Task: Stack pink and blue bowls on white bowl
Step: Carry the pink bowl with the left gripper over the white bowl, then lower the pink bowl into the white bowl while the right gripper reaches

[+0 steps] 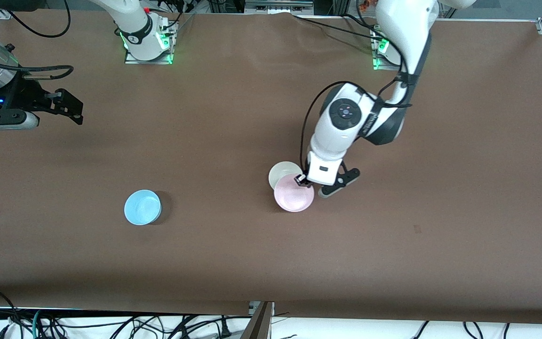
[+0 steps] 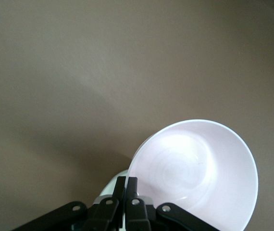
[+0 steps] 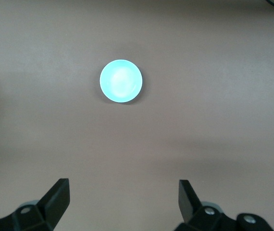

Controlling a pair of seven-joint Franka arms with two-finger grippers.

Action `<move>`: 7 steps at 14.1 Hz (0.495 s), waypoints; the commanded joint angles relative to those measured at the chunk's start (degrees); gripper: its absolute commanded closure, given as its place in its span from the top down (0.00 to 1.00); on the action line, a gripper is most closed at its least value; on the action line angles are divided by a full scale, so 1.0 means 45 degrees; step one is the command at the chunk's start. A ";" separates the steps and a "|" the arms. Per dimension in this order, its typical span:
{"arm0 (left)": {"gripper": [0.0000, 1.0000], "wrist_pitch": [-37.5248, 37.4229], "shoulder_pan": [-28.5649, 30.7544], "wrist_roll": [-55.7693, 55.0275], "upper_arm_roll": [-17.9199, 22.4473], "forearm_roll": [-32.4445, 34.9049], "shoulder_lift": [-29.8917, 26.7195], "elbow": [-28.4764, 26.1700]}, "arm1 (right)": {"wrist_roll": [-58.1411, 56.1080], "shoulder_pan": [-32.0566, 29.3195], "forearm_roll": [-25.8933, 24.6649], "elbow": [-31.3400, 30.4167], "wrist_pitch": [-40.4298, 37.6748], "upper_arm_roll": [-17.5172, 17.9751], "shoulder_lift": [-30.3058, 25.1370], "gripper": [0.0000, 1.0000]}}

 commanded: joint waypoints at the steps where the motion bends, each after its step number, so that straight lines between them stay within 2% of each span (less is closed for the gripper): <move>1: 0.00 -0.0060 -0.0226 -0.0378 0.0116 0.0005 0.0130 0.0280 | 0.0114 0.0012 -0.0023 0.0139 0.0090 0.0026 0.0015 1.00; 4: 0.00 -0.0236 -0.0344 -0.0339 0.0000 0.0005 -0.0103 -0.0265 | -0.0019 0.0012 0.0112 0.0081 0.0247 0.0026 0.0210 1.00; 7: 0.00 -0.0471 -0.0344 -0.0202 -0.0216 0.0005 -0.0863 -0.1202 | -0.0118 0.0032 0.0015 0.0139 0.0286 0.0026 0.0913 1.00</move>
